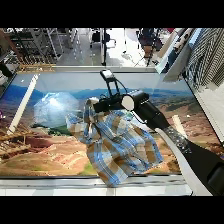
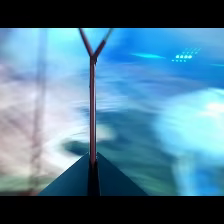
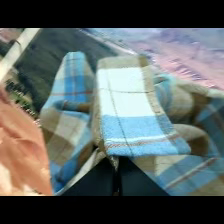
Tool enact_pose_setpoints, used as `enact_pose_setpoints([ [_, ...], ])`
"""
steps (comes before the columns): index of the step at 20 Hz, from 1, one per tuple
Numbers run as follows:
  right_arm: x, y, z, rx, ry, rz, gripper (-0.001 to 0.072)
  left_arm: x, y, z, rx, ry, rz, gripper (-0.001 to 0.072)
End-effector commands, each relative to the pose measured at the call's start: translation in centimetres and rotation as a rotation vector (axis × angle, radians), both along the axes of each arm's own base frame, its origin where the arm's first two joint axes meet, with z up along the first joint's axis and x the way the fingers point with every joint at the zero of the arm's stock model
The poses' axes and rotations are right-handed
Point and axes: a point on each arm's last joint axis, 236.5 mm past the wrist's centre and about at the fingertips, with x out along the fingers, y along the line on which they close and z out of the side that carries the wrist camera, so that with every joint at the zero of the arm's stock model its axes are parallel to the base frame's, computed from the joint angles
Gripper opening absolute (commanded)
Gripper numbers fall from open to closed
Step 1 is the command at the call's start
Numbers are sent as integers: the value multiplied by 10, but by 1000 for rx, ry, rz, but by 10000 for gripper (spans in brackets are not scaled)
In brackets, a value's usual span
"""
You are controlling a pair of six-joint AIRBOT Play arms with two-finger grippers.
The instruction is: Fold the clothes and pants, and hang the long-sleeved shirts on hangers.
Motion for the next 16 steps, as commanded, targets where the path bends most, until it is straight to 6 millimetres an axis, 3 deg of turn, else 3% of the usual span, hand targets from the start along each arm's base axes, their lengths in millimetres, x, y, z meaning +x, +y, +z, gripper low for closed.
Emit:
enact_pose_setpoints([
  [1, 24, -50, 23, -70, -47, -131, 28, -25, -176, 108, -138, -388, -712, 18],
  [2, 34, -68, 32, -70, -52, -187, 28, -37, -199, 87, -127, -305, -818, 18],
  [5, 58, -116, 46, -43, -57, -318, 28, -59, -233, 8, -44, -10, -995, 17],
  [8, 69, -142, 45, -46, -52, -369, 29, -77, -282, -27, -78, 53, -1178, 17],
  [10, 71, -149, 45, -51, -57, -378, 29, -89, -311, -33, -66, 35, -1290, 16],
  [12, 71, -149, 45, -66, -66, -363, 29, -89, -332, -23, -82, -16, -1321, 16],
  [14, 71, -148, 45, -66, -66, -361, 29, -76, -342, 0, -113, -135, -1288, 16],
  [16, 70, -147, 45, -74, -67, -348, 29, -51, -336, 17, -111, -223, -1184, 15],
])
